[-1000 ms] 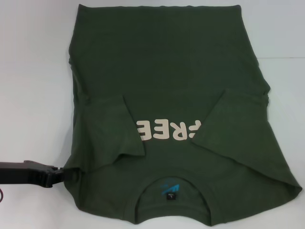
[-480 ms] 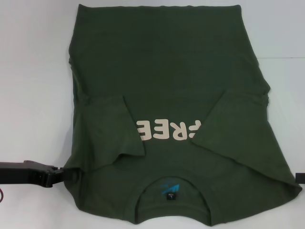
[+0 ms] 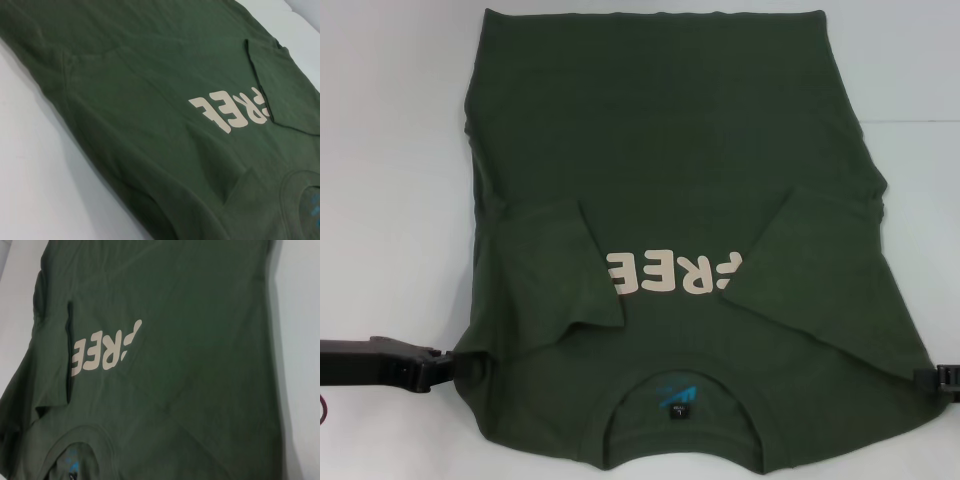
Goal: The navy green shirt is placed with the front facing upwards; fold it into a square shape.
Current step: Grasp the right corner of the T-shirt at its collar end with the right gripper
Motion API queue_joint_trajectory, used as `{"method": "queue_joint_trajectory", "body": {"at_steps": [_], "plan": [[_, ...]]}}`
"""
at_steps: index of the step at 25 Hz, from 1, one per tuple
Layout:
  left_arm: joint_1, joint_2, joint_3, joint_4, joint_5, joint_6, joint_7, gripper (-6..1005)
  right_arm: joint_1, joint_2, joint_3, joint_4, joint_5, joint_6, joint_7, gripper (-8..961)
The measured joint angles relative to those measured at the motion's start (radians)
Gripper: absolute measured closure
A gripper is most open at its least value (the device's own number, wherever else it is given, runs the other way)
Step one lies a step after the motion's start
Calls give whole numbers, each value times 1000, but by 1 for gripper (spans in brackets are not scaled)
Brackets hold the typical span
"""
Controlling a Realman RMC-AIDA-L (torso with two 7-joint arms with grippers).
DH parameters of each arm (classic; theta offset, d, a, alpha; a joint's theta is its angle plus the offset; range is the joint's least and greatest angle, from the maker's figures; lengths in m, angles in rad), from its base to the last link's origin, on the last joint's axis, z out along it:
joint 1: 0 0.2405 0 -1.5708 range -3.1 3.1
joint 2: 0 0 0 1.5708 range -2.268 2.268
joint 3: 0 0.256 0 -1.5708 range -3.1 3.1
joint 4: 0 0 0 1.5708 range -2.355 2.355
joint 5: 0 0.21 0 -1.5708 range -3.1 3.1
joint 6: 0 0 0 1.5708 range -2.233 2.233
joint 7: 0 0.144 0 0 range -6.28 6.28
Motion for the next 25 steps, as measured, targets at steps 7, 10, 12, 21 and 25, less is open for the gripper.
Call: {"method": "queue_joint_trajectory", "body": {"at_steps": [7,10,12,21,25], "plan": [[0,0,0,0,0,-1,1,969,11,6,0,10,-2,1,-2,98],[0,0,0,0,0,-1,3,969,12,7,0,10,-2,0,-1,99],[0,0,0,0,0,-1,4,969,12,7,0,10,-2,0,0,100],[0,0,0,0,0,-1,3,970,16,11,-10,6,-38,12,5,232],[0,0,0,0,0,-1,1,970,26,30,-10,-26,-70,24,20,369]]}}
